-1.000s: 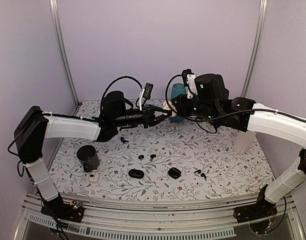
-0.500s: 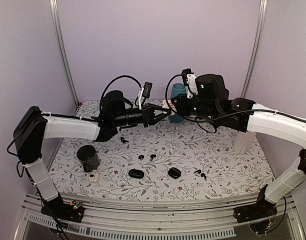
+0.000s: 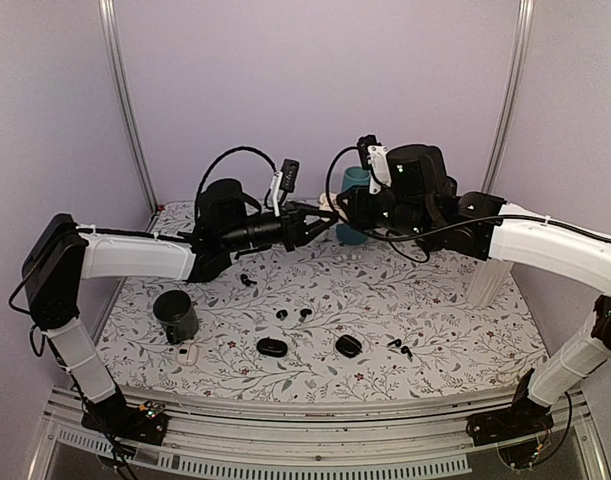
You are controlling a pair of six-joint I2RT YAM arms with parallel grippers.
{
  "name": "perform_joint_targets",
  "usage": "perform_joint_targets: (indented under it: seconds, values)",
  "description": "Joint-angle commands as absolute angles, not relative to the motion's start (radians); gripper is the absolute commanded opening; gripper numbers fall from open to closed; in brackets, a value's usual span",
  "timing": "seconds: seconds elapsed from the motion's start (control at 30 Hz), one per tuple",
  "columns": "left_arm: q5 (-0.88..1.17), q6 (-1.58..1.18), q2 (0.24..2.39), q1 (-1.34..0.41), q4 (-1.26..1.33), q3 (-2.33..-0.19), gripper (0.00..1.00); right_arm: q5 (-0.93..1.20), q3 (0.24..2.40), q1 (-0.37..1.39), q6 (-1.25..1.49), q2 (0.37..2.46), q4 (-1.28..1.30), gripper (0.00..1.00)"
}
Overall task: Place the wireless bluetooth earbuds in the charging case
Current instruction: Insert the right earbud into the right side groove of the charging case, then close the charging case with the earbuds.
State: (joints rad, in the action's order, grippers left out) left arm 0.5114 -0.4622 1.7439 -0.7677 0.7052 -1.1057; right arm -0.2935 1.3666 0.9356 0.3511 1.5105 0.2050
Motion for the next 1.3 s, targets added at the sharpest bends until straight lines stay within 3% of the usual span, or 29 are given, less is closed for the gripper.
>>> perform_joint_targets:
  seconds: [0.0,0.2,0.73,0.97,1.27]
  values:
    - [0.472,-0.411,1.688,-0.771,0.769,-1.106,0.0,-0.192,1.39,0.953,0.371,1.544,0.256,0.16]
    - [0.477,-0.384,1.683,-0.776,0.769,-1.102,0.0,-0.176,1.409,0.953,0.382,1.552,0.267,0.18]
    - [0.5,-0.349,1.654,-0.772,0.756,-1.067,0.0,-0.147,1.418,0.915,0.413,1.463,0.267,0.47]
    - [0.54,-0.32,1.626,-0.766,0.706,-1.071,0.0,0.008,1.329,0.835,0.416,1.36,0.154,0.58]
    - [0.652,-0.28,1.576,-0.765,0.667,-1.076,0.0,0.416,1.231,0.733,0.442,1.325,-0.07,0.71]
